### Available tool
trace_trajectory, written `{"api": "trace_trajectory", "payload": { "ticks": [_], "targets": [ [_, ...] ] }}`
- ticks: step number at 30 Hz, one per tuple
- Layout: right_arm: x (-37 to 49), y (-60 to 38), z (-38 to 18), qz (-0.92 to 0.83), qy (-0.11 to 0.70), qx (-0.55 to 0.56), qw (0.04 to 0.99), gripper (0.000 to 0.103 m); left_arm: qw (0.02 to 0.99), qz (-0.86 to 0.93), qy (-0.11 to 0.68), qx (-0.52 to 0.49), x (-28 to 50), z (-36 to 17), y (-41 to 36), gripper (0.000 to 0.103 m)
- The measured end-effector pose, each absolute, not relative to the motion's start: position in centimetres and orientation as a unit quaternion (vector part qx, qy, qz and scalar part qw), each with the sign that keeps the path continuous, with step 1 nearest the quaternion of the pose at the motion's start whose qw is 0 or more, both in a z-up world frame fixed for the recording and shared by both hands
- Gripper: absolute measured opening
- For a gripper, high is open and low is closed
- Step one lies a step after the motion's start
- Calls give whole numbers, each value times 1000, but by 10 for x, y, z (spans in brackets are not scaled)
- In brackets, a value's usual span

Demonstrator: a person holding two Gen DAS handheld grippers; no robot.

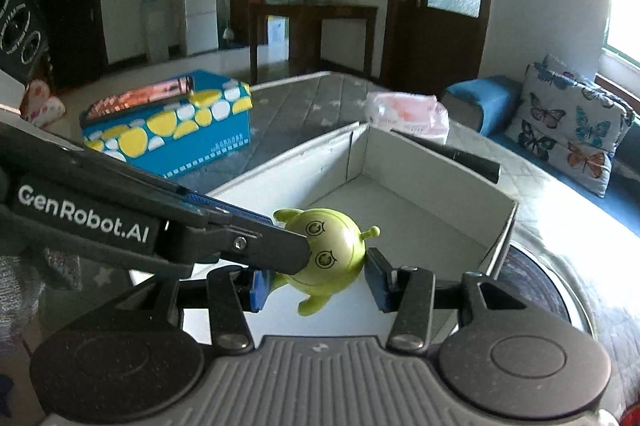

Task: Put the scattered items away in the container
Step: 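Lift the green alien with the left tool and carry it into the white box, then open the left tool to drop the green alien inside the box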

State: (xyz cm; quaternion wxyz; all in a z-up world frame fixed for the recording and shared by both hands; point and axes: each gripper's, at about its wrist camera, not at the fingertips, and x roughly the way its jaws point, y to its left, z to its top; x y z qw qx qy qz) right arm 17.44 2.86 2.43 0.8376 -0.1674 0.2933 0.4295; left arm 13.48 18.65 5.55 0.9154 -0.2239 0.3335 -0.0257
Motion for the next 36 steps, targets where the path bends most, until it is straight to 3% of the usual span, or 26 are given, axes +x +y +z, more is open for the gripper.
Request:
{"api": "trace_trajectory", "payload": {
  "ticks": [24, 30, 36],
  "targets": [
    [216, 57, -13, 405, 347, -233, 813, 50, 897, -11, 375, -232, 170, 23, 193, 31],
    [215, 54, -11, 403, 341, -227, 819, 57, 897, -9, 374, -235, 168, 25, 194, 31],
    [207, 45, -3, 407, 332, -211, 824, 57, 898, -5, 369, -239, 163, 29, 194, 31]
  ]
}}
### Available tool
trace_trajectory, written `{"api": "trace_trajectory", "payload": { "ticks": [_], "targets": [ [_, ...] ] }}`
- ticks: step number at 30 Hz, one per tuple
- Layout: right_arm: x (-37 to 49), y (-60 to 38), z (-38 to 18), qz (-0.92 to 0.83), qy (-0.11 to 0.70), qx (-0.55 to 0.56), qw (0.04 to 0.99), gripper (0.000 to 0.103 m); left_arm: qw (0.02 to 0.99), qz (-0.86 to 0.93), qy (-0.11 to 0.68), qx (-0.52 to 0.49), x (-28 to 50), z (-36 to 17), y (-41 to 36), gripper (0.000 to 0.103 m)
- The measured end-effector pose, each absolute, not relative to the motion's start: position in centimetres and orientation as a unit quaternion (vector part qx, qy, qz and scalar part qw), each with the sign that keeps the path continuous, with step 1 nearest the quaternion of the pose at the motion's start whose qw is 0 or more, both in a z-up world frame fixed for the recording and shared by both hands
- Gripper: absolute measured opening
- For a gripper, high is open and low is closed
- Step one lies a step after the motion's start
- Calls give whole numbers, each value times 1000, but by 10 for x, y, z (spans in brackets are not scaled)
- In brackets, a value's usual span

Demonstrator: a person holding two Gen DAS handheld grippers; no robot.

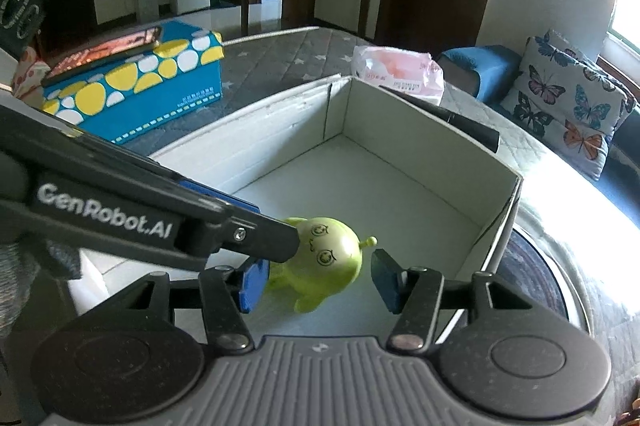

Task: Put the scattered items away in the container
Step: 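Open the left tool to drop the green alien inside the box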

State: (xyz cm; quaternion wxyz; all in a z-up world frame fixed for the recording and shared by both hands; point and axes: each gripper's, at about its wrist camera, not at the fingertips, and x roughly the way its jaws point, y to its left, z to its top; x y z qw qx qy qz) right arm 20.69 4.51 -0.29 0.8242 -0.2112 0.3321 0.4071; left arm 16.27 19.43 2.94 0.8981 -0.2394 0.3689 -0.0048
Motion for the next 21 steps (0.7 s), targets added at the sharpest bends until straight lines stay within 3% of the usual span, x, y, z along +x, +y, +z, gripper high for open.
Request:
{"api": "trace_trajectory", "payload": {
  "ticks": [21],
  "targets": [
    [129, -53, 54, 374, 259, -163, 876, 71, 916, -54, 338, -210, 114, 71, 125, 31]
  ]
}}
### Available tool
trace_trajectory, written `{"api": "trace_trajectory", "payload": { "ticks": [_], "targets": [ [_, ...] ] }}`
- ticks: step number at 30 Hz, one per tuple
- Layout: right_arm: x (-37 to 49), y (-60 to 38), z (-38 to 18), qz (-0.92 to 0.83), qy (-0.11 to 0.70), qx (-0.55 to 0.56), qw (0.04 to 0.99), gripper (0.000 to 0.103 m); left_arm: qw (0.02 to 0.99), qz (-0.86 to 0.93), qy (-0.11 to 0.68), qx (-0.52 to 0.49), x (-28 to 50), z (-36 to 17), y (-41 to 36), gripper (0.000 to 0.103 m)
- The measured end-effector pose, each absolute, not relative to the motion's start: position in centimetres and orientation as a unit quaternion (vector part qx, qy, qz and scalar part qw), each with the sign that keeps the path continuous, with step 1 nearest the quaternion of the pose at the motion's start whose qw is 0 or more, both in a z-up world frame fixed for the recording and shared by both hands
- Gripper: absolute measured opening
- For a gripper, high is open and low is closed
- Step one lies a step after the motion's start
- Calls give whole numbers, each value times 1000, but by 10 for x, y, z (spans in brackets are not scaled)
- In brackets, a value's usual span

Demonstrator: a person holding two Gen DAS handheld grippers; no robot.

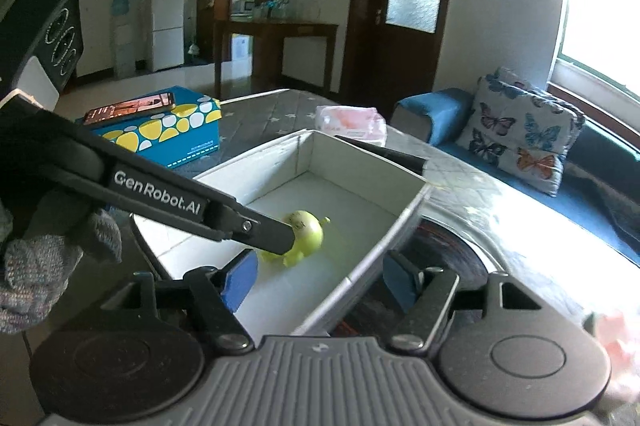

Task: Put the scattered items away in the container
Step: 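Open the left tool to drop the green alien inside the box, then move the left tool to the red bird toy and close on it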

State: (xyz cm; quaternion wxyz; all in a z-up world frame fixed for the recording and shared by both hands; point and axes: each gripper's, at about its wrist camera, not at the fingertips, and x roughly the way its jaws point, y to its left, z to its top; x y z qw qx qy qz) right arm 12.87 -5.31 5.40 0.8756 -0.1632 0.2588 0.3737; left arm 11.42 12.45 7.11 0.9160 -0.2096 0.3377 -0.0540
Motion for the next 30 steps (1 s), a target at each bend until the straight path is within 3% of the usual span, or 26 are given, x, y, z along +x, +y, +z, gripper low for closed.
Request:
{"api": "trace_trajectory", "payload": {
  "ticks": [17, 19, 30],
  "targets": [
    [84, -157, 24, 276, 290, -147, 905, 76, 898, -129, 375, -188, 109, 54, 43, 31],
    [81, -164, 19, 266, 293, -146, 906, 83, 896, -136, 382, -182, 110, 50, 33, 31],
    [85, -198, -7, 237, 323, -111, 909, 83, 883, -170, 406, -160, 120, 35, -6, 31]
  ]
}}
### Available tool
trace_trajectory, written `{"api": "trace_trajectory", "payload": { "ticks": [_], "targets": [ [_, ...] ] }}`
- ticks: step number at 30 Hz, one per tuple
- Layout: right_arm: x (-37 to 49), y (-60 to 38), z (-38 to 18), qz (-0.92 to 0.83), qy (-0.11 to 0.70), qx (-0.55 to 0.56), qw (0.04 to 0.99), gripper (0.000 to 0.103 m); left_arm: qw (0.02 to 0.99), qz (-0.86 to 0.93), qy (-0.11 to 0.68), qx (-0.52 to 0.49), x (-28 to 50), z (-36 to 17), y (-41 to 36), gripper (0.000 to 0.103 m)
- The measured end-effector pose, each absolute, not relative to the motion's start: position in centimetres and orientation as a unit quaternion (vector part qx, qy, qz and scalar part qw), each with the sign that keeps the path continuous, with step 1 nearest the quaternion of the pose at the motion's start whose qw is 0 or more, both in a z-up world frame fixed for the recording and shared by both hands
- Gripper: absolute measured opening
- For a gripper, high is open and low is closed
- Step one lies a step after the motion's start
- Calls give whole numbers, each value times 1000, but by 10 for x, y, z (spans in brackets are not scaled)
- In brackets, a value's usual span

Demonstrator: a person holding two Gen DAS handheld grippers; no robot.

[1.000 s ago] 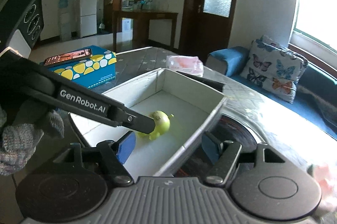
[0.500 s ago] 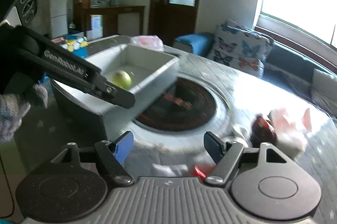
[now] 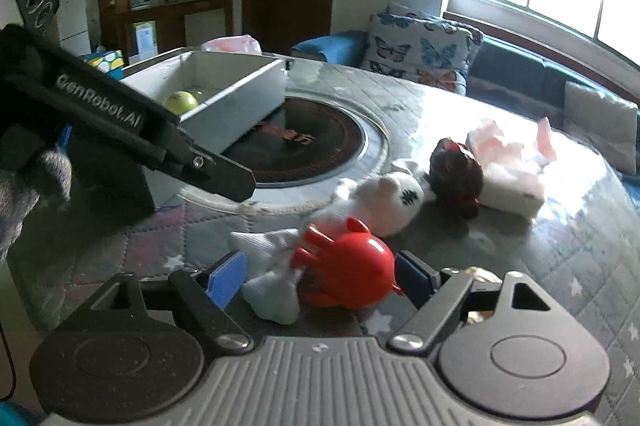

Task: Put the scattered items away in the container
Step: 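Move the left tool to the red bird toy and close on it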

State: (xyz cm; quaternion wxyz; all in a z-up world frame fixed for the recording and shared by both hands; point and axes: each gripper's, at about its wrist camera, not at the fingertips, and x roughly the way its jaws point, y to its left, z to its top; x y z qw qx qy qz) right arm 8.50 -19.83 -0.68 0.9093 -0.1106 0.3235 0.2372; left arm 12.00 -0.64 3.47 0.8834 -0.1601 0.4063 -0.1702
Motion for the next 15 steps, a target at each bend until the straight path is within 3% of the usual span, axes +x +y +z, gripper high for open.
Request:
{"api": "trace_trajectory", "payload": {
  "ticks": [15],
  "targets": [
    [105, -222, -24, 228, 347, -66, 907, 67, 870, -185, 429, -159, 146, 19, -37, 31]
  ]
}}
